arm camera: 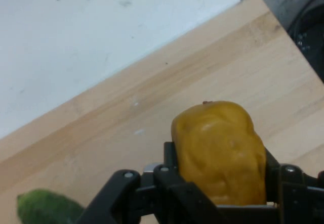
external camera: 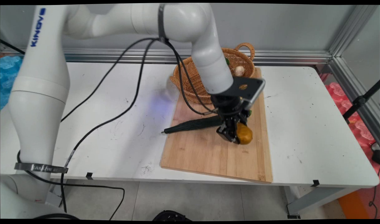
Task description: Place the picked object on the cutting board
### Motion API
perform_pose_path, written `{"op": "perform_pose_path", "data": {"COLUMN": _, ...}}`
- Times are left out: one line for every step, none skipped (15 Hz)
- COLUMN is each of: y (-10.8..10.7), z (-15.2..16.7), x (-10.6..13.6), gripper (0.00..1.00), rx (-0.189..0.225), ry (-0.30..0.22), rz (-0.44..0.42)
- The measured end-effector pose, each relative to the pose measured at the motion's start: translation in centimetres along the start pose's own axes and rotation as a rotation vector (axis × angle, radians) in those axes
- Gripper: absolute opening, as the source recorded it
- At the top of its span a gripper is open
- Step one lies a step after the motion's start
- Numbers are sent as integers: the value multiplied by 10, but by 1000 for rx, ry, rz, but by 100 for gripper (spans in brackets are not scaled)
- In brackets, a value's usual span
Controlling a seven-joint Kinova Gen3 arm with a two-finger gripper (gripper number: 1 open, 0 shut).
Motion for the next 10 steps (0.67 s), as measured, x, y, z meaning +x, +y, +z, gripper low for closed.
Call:
{"op": "perform_pose_path", "data": {"y": -1, "z": 9, "x": 0, "gripper": 0, "rx": -5, "ry": -4, "rz": 16}}
{"op": "perform_pose_path", "data": {"y": -2, "z": 16, "x": -1, "gripper": 0, "rx": -9, "ry": -7, "rz": 28}}
{"op": "perform_pose_path", "data": {"y": -2, "z": 23, "x": -2, "gripper": 0, "rx": -14, "ry": -11, "rz": 42}}
{"op": "perform_pose_path", "data": {"y": -2, "z": 27, "x": -2, "gripper": 0, "rx": -17, "ry": -12, "rz": 50}}
{"op": "perform_pose_path", "data": {"y": -2, "z": 30, "x": -3, "gripper": 0, "rx": -19, "ry": -14, "rz": 56}}
{"op": "perform_pose_path", "data": {"y": -2, "z": 33, "x": -4, "gripper": 0, "rx": -22, "ry": -15, "rz": 66}}
{"op": "perform_pose_path", "data": {"y": -1, "z": 36, "x": -4, "gripper": 100, "rx": -25, "ry": -16, "rz": 76}}
{"op": "perform_pose_path", "data": {"y": -1, "z": 37, "x": -4, "gripper": 100, "rx": -26, "ry": -14, "rz": 82}}
{"op": "perform_pose_path", "data": {"y": -1, "z": 36, "x": -2, "gripper": 100, "rx": -26, "ry": -11, "rz": 89}}
{"op": "perform_pose_path", "data": {"y": -1, "z": 34, "x": -1, "gripper": 100, "rx": -24, "ry": -6, "rz": 95}}
